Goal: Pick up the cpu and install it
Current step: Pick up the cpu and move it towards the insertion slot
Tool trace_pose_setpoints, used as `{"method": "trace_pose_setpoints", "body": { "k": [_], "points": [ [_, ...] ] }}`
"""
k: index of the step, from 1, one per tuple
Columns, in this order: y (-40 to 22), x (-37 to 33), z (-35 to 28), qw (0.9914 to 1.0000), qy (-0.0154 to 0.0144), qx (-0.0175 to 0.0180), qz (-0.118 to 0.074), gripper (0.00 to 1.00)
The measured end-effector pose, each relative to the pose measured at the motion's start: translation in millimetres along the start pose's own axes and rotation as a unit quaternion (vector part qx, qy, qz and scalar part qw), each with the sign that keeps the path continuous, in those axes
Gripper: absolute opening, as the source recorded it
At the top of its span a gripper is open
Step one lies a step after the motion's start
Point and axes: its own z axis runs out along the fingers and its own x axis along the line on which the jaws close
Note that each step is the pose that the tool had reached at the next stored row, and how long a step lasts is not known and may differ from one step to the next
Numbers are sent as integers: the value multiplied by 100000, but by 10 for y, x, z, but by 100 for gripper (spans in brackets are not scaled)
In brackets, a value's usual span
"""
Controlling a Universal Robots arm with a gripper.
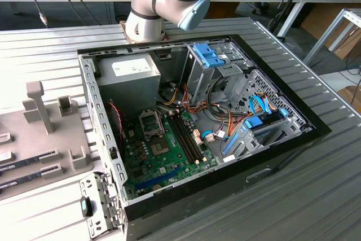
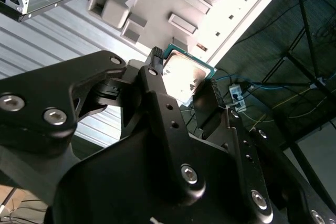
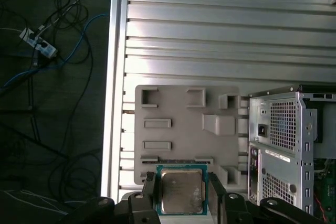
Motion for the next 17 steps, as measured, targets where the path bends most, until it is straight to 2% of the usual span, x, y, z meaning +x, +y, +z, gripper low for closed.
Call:
{"method": "trace_pose_setpoints", "body": {
  "k": [17],
  "points": [
    [-4, -75, 20, 100000, -3, -2, 0, 47]
  ]
}}
